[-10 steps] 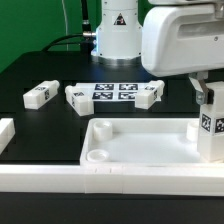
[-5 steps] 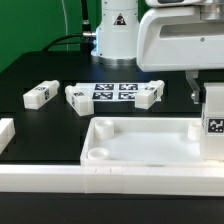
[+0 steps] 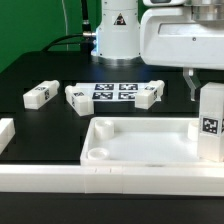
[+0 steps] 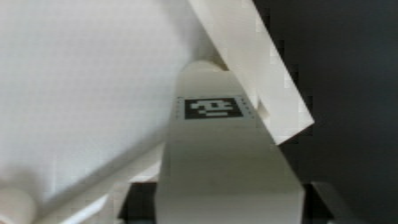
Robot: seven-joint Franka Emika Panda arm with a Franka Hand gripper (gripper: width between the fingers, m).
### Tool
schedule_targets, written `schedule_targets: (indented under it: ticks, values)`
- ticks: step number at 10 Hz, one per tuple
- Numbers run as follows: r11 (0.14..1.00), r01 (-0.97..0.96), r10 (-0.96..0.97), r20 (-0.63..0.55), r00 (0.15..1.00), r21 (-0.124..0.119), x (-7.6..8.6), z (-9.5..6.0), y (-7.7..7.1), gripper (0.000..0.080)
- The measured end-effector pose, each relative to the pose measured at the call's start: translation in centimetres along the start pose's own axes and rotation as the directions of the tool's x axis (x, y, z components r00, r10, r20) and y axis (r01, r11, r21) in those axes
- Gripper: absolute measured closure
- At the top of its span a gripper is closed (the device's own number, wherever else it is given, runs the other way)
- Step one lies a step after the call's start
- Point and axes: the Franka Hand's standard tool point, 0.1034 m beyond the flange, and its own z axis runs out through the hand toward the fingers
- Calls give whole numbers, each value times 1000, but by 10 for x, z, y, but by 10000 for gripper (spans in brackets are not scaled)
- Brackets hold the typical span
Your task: Assemble desk
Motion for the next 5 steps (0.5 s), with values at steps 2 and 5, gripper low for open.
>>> schedule_targets:
  ticks: [2,5]
  values:
    - [1000,-32,32,-1,1000,0,0,0,0,509]
    - [989,150,-150,-4,989,-5,-1,0,0,248]
